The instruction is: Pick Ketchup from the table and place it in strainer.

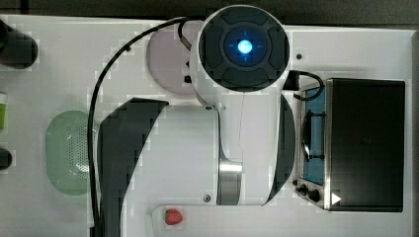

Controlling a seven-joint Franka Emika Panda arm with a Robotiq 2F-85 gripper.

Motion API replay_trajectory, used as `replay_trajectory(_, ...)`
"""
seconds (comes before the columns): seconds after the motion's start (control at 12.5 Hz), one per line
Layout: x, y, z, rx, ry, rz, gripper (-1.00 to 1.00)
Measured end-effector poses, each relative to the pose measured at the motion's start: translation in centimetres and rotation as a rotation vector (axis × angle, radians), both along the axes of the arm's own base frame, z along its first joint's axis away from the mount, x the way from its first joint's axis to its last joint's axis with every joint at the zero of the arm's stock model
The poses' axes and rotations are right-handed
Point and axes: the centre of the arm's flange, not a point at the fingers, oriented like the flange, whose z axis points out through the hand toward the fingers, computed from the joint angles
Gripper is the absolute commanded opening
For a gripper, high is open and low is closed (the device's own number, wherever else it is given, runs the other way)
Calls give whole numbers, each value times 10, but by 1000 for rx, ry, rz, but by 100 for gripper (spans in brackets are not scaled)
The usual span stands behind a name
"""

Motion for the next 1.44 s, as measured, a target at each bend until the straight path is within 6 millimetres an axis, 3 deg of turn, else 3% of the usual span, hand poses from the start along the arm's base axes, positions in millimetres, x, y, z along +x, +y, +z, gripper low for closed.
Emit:
replay_trajectory(0.24, -56, -8, 0, -10, 93, -21, 99)
replay_trajectory(0.48, -71, -7, 27, -3, 1, -28, 100)
replay_trajectory(0.64, -65, -1, 22, -10, -54, 28, 100)
replay_trajectory(0.8, -57, 8, -12, -14, -44, 129, 100)
replay_trajectory(1.28, -43, 21, -189, 18, 57, 554, 100)
replay_trajectory(1.44, -48, 29, -231, 31, 57, 717, 100)
